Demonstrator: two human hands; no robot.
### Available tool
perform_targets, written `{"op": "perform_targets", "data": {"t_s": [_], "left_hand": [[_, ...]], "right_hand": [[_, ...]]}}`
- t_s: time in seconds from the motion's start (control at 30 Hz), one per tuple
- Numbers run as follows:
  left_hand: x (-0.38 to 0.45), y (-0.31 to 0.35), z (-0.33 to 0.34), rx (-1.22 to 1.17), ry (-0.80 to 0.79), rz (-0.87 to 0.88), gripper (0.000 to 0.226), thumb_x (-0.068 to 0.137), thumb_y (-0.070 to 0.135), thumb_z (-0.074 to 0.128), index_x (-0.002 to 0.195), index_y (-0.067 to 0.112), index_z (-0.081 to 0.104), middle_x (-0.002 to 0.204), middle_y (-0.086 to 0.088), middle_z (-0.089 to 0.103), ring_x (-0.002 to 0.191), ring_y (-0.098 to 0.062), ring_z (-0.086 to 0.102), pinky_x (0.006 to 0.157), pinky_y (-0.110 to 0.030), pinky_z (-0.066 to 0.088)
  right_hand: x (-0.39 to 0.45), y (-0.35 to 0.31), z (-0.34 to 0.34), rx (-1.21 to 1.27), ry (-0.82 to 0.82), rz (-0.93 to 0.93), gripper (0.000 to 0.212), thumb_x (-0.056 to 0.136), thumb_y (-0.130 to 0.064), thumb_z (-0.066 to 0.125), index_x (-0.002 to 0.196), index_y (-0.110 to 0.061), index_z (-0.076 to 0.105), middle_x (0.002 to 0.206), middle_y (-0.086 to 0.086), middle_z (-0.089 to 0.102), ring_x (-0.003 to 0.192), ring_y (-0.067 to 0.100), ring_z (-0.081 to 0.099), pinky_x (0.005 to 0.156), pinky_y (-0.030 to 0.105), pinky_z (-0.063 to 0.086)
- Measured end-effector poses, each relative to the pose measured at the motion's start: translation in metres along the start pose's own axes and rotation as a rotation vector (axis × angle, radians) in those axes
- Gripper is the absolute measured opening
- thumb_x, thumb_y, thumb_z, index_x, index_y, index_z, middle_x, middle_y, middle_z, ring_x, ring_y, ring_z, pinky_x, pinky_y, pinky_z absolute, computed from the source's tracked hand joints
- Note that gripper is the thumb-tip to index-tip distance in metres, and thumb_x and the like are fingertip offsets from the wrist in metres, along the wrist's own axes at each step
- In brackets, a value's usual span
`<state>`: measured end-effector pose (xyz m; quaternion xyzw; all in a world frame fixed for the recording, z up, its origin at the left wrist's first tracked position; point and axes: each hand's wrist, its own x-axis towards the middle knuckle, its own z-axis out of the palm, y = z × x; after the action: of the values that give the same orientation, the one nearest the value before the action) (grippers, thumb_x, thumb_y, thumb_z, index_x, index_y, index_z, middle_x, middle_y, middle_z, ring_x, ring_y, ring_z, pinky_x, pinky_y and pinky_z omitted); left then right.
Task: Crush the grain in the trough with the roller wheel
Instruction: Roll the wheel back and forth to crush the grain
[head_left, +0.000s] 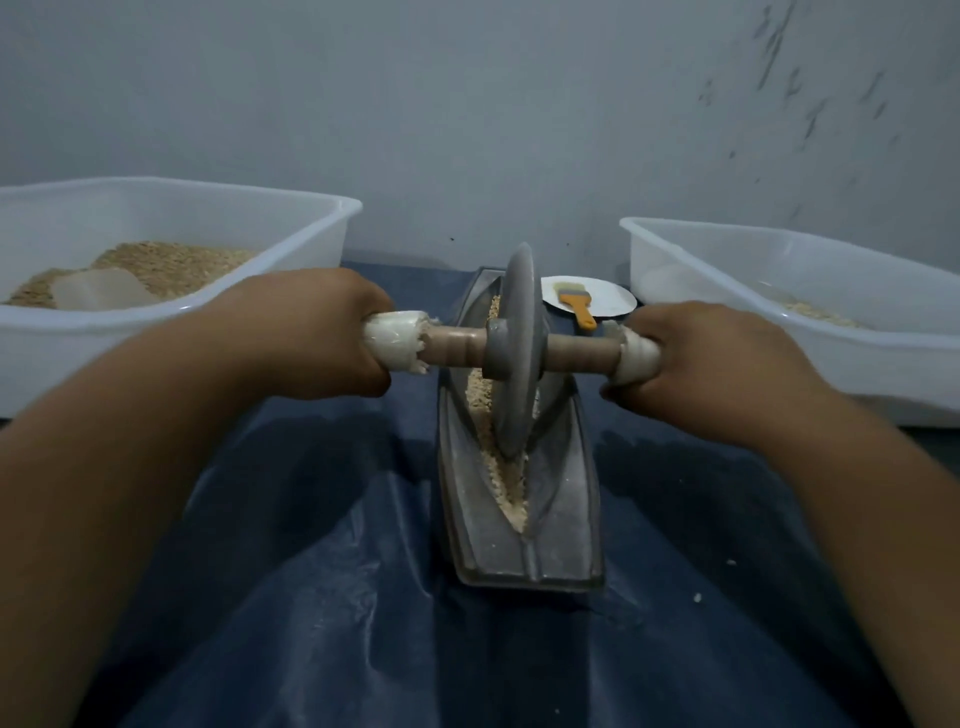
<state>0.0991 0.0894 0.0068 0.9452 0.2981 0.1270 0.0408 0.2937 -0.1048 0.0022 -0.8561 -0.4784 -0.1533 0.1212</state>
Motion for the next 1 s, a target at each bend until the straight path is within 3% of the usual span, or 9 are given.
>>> {"op": "perform_targets", "data": {"t_s": [0.13,0.23,0.33,0.43,0.57,0.67,0.77,0.87,1.0], "left_hand": [[-0.009,-0.004,-0.013,0.002,-0.078,0.033,0.021,0.060,0.033,0.076,0.077,0.034,0.063,0.062,0.011,0.064,0.054,-0.005,0.059,0.053,-0.024,0.044],[-0.014,-0.003,-0.019,-0.003,-0.125,0.073,0.030,0.057,0.038,0.077,0.082,0.046,0.061,0.063,0.023,0.063,0.056,0.003,0.059,0.050,-0.023,0.041],[-0.005,-0.001,-0.010,-0.019,-0.061,0.026,0.021,0.061,0.034,0.077,0.076,0.036,0.064,0.062,0.010,0.064,0.055,-0.006,0.059,0.056,-0.026,0.046],[0.001,0.002,0.001,0.035,0.058,0.018,0.017,0.067,0.028,0.075,0.080,0.030,0.065,0.073,0.009,0.064,0.069,-0.012,0.059,0.067,-0.029,0.049],[-0.008,-0.001,-0.010,0.070,0.007,0.057,0.020,0.061,0.034,0.075,0.077,0.035,0.063,0.064,0.010,0.063,0.059,-0.005,0.058,0.059,-0.026,0.048],[-0.014,-0.003,-0.017,0.057,-0.056,0.090,0.028,0.055,0.043,0.073,0.080,0.046,0.061,0.063,0.023,0.062,0.052,0.000,0.058,0.053,-0.024,0.047],[-0.005,0.001,-0.006,0.030,0.019,0.061,0.019,0.061,0.038,0.075,0.074,0.038,0.061,0.064,0.013,0.063,0.059,-0.003,0.058,0.059,-0.026,0.046],[0.002,0.003,0.004,0.022,0.069,0.036,0.017,0.068,0.030,0.076,0.076,0.032,0.061,0.077,0.009,0.065,0.074,-0.015,0.060,0.073,-0.033,0.051],[-0.007,0.001,-0.008,0.063,0.013,0.055,0.018,0.063,0.032,0.076,0.072,0.033,0.060,0.063,0.010,0.062,0.061,-0.004,0.057,0.056,-0.024,0.043]], "right_hand": [[-0.010,0.007,-0.020,0.116,-0.225,-0.013,0.027,0.060,-0.051,0.077,0.076,-0.037,0.061,0.066,-0.012,0.063,0.060,0.006,0.059,0.054,0.029,0.041],[-0.021,0.009,-0.033,0.247,-0.395,-0.006,0.036,0.049,-0.058,0.076,0.079,-0.043,0.064,0.061,-0.016,0.064,0.055,0.001,0.060,0.051,0.026,0.041],[-0.011,0.006,-0.021,0.202,-0.224,0.005,0.029,0.056,-0.053,0.079,0.074,-0.040,0.062,0.061,-0.011,0.062,0.057,0.006,0.058,0.052,0.029,0.039],[-0.003,-0.002,-0.006,0.055,-0.048,0.013,0.023,0.071,-0.047,0.077,0.074,-0.032,0.059,0.072,-0.010,0.061,0.070,0.013,0.057,0.059,0.030,0.044],[-0.010,0.006,-0.019,0.170,-0.252,0.001,0.025,0.062,-0.045,0.080,0.068,-0.032,0.061,0.060,-0.009,0.062,0.057,0.008,0.058,0.054,0.030,0.043],[-0.021,0.009,-0.030,0.250,-0.388,-0.018,0.029,0.053,-0.055,0.077,0.076,-0.044,0.062,0.060,-0.016,0.063,0.054,0.001,0.058,0.051,0.026,0.040],[-0.013,0.007,-0.018,0.194,-0.198,-0.006,0.026,0.058,-0.052,0.078,0.075,-0.042,0.060,0.062,-0.014,0.061,0.058,0.005,0.057,0.052,0.029,0.039],[-0.004,-0.001,-0.003,0.023,0.001,0.009,0.022,0.071,-0.050,0.073,0.081,-0.034,0.061,0.077,-0.010,0.063,0.076,0.018,0.059,0.065,0.033,0.048],[-0.008,0.006,-0.016,0.138,-0.213,-0.011,0.026,0.060,-0.050,0.078,0.073,-0.036,0.061,0.064,-0.010,0.063,0.059,0.008,0.059,0.055,0.031,0.045]]}}
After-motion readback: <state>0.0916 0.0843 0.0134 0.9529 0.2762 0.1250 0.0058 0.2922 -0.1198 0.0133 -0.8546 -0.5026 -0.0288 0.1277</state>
